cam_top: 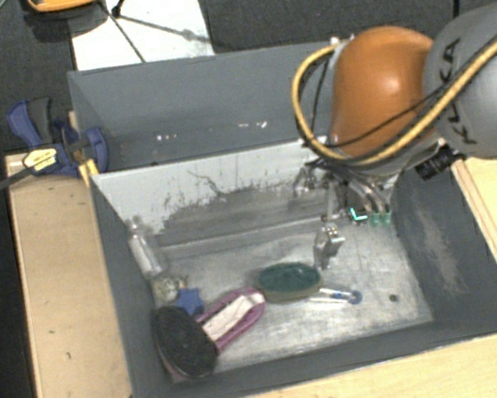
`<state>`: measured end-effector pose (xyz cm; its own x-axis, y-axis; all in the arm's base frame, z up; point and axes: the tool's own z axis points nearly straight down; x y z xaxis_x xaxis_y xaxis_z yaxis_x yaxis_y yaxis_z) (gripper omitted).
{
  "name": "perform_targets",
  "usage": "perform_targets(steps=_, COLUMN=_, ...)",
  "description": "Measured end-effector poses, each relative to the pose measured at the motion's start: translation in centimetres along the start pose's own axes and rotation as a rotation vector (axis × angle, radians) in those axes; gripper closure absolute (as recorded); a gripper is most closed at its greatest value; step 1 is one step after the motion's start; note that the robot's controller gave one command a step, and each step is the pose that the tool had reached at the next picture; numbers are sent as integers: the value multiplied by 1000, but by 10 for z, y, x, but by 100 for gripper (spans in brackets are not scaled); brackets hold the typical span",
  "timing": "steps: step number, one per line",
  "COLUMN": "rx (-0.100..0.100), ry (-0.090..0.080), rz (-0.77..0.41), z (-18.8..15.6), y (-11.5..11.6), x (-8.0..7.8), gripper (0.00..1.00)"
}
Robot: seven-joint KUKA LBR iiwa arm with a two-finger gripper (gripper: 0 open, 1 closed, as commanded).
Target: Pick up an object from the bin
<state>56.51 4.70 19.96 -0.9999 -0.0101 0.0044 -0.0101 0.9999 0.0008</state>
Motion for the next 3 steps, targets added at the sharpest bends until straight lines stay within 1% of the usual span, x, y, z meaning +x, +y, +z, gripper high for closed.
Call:
perform_targets(steps=1, rx=-1, ry=-10, rz=59, z=128, y=-5, x=27, gripper=0)
perform_targets(steps=2, rx=-1, ry=-17, rz=61, z=123, y=-5, x=24, gripper=100)
perform_targets(steps=3, rx=3, ry=-13, rz=-296, z=-47, y=-22, x=70, gripper=100)
